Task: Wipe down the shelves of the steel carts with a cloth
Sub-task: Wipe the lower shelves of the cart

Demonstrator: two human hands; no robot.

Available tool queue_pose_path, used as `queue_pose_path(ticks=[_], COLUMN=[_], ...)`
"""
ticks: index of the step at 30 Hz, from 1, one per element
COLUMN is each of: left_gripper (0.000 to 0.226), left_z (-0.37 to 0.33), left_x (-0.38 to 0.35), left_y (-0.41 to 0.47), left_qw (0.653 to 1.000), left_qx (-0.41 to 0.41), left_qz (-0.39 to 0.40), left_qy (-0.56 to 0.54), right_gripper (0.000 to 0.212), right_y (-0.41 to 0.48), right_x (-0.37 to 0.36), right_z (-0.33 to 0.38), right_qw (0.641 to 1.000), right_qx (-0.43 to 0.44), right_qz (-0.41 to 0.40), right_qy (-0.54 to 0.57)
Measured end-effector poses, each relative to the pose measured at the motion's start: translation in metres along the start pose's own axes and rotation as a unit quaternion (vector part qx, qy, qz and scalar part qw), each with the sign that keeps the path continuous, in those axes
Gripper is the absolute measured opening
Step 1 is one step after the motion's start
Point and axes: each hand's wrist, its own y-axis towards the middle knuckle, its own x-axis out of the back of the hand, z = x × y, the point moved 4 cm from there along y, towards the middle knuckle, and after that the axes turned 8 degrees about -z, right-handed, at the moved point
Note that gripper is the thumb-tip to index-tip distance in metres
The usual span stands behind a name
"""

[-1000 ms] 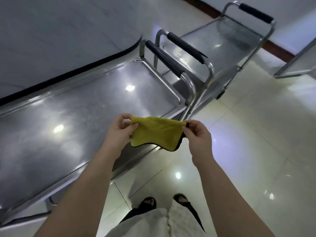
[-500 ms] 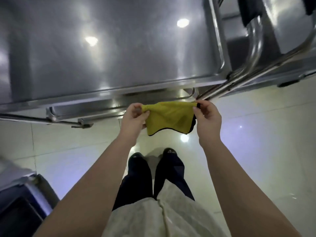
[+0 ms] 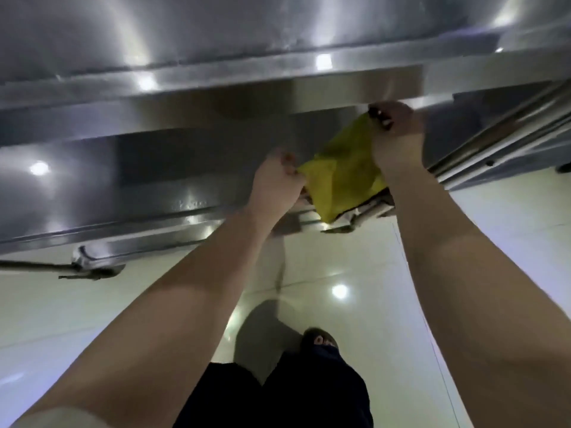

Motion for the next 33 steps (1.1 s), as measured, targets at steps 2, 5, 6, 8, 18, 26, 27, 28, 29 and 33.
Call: queue_pose_path(ticks=[2,5,6,8,18,26,27,28,29,33], left_gripper=[0.025,0.031,0.034,0.038,0.053,0.052,0.052,0.051,0.05,0.049], left_z=[0.007,0.028,0.032,0.035,0.065,0.07,0.071,0.072,0.073,0.071], left_x=[0.022,0.047,0.053,0.069,0.096,0.102,0.103,0.103,0.103,0.101], left_y=[0.029,0.071,0.087,0.117,0.162,0.168,0.168,0.167,0.167,0.166], left_qw=[0.964,0.859,0.857,0.856,0.818,0.826,0.829,0.831,0.833,0.833], left_qx=[-0.188,-0.339,-0.326,-0.294,-0.249,-0.231,-0.226,-0.225,-0.227,-0.234], left_qz=[-0.116,-0.185,-0.165,-0.134,-0.135,-0.113,-0.11,-0.112,-0.117,-0.133], left_qy=[0.146,0.337,0.364,0.403,0.5,0.502,0.5,0.496,0.491,0.483], right_gripper=[0.039,0.069,0.077,0.091,0.083,0.071,0.069,0.067,0.066,0.071], right_y=[0.01,-0.014,-0.025,-0.041,0.032,-0.069,-0.067,-0.059,-0.048,0.011], right_x=[-0.033,-0.077,-0.087,-0.104,-0.118,-0.214,-0.211,-0.204,-0.196,-0.148], right_z=[0.0,-0.012,-0.016,-0.02,-0.022,0.099,0.097,0.09,0.079,0.02], right_qw=[0.994,0.967,0.966,0.963,0.932,0.893,0.892,0.889,0.886,0.915], right_qx=[0.028,0.001,-0.011,-0.014,0.133,0.35,0.359,0.368,0.374,0.3], right_qz=[0.061,0.113,0.112,0.097,0.113,0.168,0.178,0.179,0.174,0.109], right_qy=[-0.089,-0.227,-0.234,-0.251,-0.316,-0.227,-0.209,-0.203,-0.209,-0.246])
